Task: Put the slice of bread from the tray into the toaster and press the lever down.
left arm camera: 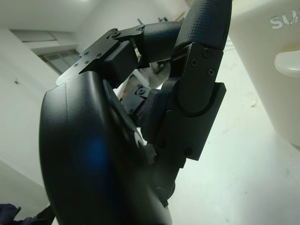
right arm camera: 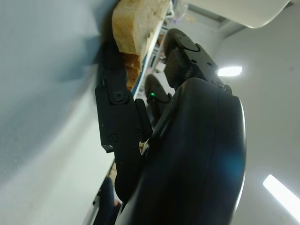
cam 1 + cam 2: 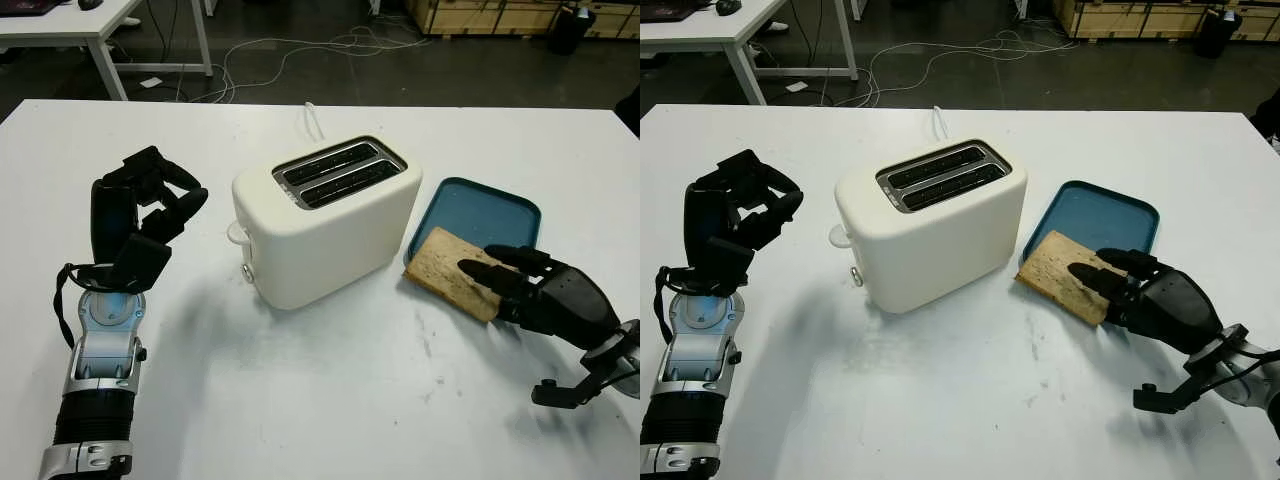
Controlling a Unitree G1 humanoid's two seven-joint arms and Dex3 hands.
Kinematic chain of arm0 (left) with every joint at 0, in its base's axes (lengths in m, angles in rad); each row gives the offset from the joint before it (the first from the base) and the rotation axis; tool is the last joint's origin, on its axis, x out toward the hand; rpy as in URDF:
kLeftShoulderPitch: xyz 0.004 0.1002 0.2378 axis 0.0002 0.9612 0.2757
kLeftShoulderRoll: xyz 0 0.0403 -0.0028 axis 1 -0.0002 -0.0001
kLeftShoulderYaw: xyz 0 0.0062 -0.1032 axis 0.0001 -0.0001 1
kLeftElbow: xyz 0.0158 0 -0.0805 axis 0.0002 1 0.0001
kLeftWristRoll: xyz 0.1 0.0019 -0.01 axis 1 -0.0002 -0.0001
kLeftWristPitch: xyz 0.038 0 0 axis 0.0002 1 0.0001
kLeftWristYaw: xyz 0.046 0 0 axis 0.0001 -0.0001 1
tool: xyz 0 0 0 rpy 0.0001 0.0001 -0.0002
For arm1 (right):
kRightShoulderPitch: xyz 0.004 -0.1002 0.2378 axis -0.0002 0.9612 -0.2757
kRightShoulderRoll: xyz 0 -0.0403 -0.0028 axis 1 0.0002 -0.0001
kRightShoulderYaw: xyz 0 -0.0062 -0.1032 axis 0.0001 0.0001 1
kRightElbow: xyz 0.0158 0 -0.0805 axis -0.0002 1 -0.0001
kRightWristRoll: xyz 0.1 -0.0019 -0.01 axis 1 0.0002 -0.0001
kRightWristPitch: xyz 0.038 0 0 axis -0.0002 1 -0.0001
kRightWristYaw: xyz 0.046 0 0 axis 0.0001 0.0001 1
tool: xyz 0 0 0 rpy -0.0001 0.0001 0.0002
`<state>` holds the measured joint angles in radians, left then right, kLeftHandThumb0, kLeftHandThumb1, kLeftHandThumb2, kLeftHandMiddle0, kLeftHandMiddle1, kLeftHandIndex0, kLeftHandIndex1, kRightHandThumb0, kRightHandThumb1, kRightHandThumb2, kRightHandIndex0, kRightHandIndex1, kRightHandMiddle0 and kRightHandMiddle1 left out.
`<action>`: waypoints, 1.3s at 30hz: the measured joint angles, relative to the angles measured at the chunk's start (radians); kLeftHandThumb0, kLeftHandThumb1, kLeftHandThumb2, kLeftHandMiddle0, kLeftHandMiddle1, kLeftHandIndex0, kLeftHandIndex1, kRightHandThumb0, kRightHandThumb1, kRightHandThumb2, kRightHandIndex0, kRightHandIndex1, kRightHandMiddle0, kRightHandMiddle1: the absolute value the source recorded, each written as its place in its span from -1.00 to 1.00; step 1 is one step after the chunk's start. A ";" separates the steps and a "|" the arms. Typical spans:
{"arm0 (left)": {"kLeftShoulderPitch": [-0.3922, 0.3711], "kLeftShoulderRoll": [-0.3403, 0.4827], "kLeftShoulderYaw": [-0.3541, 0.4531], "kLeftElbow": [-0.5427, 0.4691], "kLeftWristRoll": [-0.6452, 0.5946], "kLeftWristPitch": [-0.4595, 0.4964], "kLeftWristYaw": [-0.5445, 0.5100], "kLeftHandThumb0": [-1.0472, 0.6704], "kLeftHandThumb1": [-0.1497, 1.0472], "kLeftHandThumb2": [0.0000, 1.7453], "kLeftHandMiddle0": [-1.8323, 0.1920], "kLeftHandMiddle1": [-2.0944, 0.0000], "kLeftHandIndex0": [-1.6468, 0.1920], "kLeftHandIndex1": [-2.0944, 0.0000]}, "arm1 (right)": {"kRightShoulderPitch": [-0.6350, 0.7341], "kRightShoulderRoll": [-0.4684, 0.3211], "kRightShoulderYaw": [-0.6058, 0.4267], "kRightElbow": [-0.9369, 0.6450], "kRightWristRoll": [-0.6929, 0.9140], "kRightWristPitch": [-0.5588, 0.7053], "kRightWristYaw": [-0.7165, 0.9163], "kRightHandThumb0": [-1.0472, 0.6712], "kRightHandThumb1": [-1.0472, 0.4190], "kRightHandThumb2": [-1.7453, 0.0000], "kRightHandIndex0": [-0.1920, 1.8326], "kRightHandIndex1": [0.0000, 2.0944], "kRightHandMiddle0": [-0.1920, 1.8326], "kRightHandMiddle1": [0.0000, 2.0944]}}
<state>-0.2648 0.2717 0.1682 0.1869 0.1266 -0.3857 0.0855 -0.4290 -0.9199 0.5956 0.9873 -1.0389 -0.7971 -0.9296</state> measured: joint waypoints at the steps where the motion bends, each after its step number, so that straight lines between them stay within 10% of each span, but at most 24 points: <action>1: 0.000 0.000 0.000 0.000 0.000 0.000 0.000 -0.93 0.79 -0.78 -0.14 -0.50 -0.16 -0.22 | -0.002 0.000 0.004 0.000 0.000 0.000 -0.002 -0.07 -0.83 0.94 -0.40 0.23 -0.14 -0.57; 8: 0.000 0.000 0.000 0.000 0.002 0.000 0.003 -0.92 0.79 -0.78 -0.14 -0.49 -0.16 -0.22 | -0.016 0.000 0.014 0.010 0.001 -0.025 -0.011 -0.10 -0.83 0.86 -0.41 0.36 -0.36 -0.12; 15: 0.000 -0.001 0.000 0.000 0.002 0.000 0.003 -0.92 0.79 -0.79 -0.13 -0.49 -0.15 -0.22 | -0.021 0.002 0.016 0.025 0.005 -0.022 -0.005 -0.29 -0.83 0.37 -0.48 0.66 -0.74 0.62; 22: 0.000 -0.009 0.000 0.000 -0.001 0.000 0.002 -0.92 0.79 -0.80 -0.13 -0.49 -0.16 -0.21 | -0.021 0.018 0.046 0.017 -0.041 0.075 -0.135 -0.27 -0.83 0.48 -0.16 0.67 -0.58 0.67; 39: 0.000 -0.016 -0.001 0.001 0.000 0.000 0.003 -0.92 0.79 -0.80 -0.13 -0.49 -0.14 -0.22 | -0.069 0.020 -0.066 -0.063 0.058 0.017 -0.015 -0.32 -0.83 0.37 -0.23 0.67 -0.56 0.67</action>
<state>-0.2647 0.2553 0.1676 0.1877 0.1264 -0.3853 0.0881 -0.4981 -0.8998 0.5299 0.9248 -0.9810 -0.7797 -0.9449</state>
